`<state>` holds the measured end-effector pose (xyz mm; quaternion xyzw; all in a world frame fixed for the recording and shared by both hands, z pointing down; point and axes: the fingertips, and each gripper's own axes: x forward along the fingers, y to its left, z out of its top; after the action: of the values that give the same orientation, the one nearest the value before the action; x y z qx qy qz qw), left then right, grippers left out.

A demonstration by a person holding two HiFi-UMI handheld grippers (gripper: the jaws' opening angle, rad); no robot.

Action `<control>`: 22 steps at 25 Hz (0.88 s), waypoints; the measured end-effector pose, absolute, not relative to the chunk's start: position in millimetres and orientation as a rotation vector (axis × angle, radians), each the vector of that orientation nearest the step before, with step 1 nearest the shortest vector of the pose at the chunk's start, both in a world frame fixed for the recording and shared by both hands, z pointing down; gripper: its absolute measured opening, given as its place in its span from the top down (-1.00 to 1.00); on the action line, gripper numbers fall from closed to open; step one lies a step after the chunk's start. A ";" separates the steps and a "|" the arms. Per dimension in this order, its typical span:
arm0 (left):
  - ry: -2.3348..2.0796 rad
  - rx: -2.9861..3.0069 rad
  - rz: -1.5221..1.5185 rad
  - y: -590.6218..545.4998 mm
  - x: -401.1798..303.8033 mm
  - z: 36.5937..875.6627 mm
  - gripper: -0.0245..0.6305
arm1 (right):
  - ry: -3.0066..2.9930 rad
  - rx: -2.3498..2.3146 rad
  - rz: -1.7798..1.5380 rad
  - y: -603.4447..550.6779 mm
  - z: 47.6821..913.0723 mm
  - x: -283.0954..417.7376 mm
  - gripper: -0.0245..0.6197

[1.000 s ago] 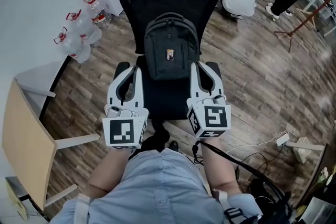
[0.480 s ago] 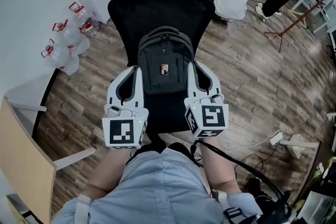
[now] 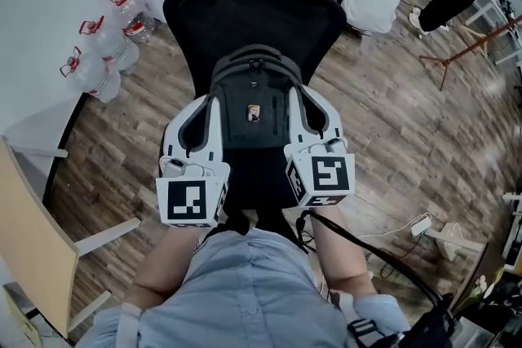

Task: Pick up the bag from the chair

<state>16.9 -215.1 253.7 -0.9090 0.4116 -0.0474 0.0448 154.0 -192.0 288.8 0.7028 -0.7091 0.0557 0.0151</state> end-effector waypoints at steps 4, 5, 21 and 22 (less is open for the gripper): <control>1.305 -2.782 -0.187 -221.6 26.1 268.0 0.92 | -2.240 2.119 0.225 -211.9 306.7 162.1 0.92; 1.310 -2.786 -0.199 -222.7 29.2 272.7 0.92 | -2.245 2.107 0.237 -216.2 311.6 164.9 0.92; 1.509 -2.817 -0.319 -280.8 42.1 334.5 0.92 | -2.282 1.894 0.439 -292.7 397.6 177.7 0.88; 1.528 -2.818 -0.320 -284.2 39.8 338.0 0.92 | -2.284 1.878 0.447 -297.1 404.1 175.8 0.82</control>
<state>39.8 -284.2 338.0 -0.8741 0.4739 -0.0994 -0.0398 175.8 -297.1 404.1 0.6262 -0.7615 0.1492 0.0757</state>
